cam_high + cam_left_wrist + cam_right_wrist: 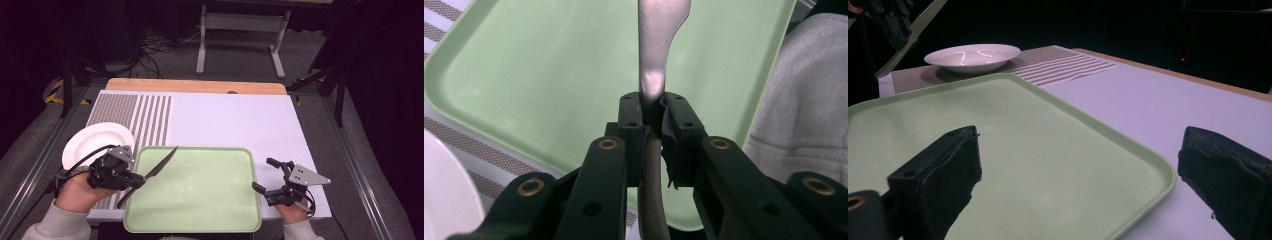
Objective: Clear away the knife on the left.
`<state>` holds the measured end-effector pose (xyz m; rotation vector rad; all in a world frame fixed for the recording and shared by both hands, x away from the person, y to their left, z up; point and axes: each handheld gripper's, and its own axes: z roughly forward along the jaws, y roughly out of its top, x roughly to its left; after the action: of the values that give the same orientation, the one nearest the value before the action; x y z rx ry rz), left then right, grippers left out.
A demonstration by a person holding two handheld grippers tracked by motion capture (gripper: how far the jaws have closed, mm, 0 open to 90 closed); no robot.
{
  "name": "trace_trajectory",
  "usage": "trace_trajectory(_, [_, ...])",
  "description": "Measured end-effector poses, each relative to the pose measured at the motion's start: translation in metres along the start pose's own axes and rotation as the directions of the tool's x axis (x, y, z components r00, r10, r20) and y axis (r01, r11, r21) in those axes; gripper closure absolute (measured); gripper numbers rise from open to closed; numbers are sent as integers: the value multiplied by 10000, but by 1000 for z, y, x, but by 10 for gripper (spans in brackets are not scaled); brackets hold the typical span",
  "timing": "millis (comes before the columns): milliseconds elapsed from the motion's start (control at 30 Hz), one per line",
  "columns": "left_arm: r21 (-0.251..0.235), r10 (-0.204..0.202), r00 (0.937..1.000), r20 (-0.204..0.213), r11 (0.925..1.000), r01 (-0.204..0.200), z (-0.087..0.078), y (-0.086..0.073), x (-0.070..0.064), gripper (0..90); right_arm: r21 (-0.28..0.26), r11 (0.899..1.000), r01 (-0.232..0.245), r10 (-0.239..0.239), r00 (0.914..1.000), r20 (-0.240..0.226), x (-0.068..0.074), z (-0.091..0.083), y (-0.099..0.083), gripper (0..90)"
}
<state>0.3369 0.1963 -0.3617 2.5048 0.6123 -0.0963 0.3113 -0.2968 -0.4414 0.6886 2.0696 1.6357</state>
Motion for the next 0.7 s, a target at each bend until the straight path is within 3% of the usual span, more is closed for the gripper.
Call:
trace_trajectory(200, [240, -52, 9998, 172, 9997, 47, 9, 4, -1, 800, -3, 10000, 5, -5, 10000, -25, 0, 0, 0, 41])
trace_trajectory(300, [401, -413, 9984, 375, 9984, 398, 15, 5, 0, 800, -6, 10000, -8, 8, 10000, -37, 0, 0, 0, 40])
trace_trajectory(467, [641, -303, 9979, 570, 9976, 266, 24, 8, -2, 800, 25, 10000, 13, -12, 10000, -66, 0, 0, 0, 40])
trace_trajectory(700, [888, -571, 9956, 749, 9948, 504, 35, 11, -3, 800, 37, 10000, 34, -34, 10000, -50, 0, 0, 0, 41])
